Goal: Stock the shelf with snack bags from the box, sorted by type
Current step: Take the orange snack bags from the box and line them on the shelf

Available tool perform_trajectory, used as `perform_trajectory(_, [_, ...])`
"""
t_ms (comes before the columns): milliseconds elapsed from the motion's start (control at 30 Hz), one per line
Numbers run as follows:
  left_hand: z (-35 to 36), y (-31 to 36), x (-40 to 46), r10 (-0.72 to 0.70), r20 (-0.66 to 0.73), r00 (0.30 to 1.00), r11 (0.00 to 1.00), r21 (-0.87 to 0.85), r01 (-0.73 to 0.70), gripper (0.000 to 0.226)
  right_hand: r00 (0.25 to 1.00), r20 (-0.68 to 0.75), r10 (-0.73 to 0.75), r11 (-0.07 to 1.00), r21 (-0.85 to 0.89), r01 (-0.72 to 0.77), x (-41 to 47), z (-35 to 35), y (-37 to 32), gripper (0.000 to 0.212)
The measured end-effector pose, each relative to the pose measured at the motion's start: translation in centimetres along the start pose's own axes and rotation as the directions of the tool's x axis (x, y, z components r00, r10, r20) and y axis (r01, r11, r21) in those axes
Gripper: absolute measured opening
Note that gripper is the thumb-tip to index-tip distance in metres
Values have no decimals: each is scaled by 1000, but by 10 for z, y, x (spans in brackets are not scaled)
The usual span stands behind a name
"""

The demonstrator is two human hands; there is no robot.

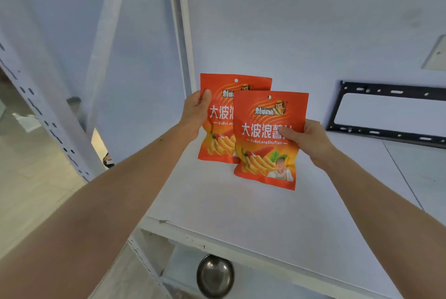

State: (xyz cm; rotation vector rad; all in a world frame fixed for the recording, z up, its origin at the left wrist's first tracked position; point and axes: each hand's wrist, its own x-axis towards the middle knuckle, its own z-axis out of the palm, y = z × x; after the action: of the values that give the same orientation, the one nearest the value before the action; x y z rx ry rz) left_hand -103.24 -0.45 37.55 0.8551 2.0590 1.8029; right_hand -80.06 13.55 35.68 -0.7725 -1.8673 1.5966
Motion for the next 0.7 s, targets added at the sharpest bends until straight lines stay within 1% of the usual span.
perform_trajectory(233, [9,-29,70,-20,-5,1000,998,-67,20,43,1000,-12,11,1000,-21,-12,69,24,11,26])
perform_trajectory(400, [14,-44,122,-53,-21,998,991,-121,50,41,999,-33,19,1000,-18,-20,107,41,13,24])
perform_trajectory(533, [25,-51,156,-31,26,999,990,-136,35,37,998,-59,21,1000,-12,-22,138,53,14,23])
perform_trajectory(700, [41,-53,197,5,45,999,988,-157,2,37,995,-92,37,999,4,-37,175,58,21,26])
